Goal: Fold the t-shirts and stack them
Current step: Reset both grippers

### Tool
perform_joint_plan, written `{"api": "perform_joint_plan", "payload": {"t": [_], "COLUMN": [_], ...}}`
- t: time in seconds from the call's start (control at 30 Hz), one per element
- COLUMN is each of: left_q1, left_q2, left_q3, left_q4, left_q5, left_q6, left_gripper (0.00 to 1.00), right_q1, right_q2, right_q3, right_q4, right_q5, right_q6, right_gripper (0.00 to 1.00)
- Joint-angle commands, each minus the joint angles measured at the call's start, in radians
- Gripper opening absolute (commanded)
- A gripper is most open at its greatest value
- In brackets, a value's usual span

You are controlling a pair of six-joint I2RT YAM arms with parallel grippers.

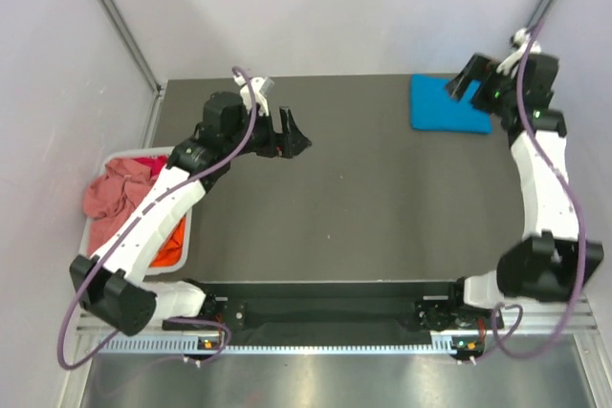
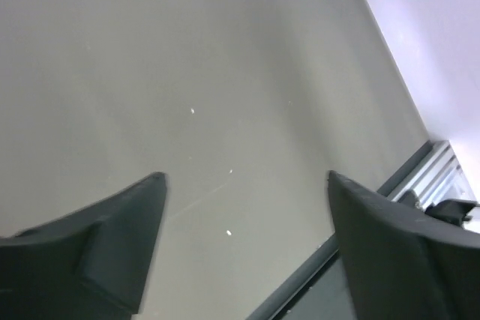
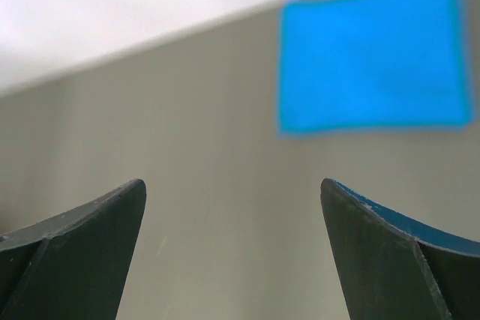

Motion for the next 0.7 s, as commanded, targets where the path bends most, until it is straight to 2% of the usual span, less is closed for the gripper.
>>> {"api": "perform_joint_plan", "payload": {"t": [0.0, 0.03, 0.17, 0.33, 0.53, 0.67], "left_q1": [0.004, 0.004, 0.005, 0.004, 0.004, 0.004], "left_q2": [-0.073, -0.081, -0.147, -0.228, -0.299, -0.325], "left_q3": [-0.027, -0.035, -0.084, -0.176, -0.181, -0.170], "left_q4": [0.032, 0.018, -0.017, -0.014, 0.000, -0.003], "left_q5": [-0.043, -0.054, -0.059, -0.045, -0.033, -0.031], "left_q6": [-0.048, -0.048, -0.038, -0.044, -0.053, -0.067], "left_gripper": [0.95, 0.98, 0.98, 0.98, 0.98, 0.97], "right_q1": [0.090, 0.106, 0.169, 0.170, 0.170, 0.170], "right_q2": [-0.140, -0.229, -0.448, -0.654, -0.680, -0.687], "right_q3": [-0.164, -0.196, -0.413, -0.528, -0.449, -0.460], "right_q4": [-0.164, -0.173, -0.130, -0.138, -0.193, -0.156], "right_q5": [-0.066, -0.063, -0.169, -0.168, -0.157, -0.180], "right_q6": [0.052, 0.062, 0.094, 0.097, 0.062, 0.074], "right_gripper": [1.00, 1.00, 1.00, 1.00, 1.00, 1.00]}}
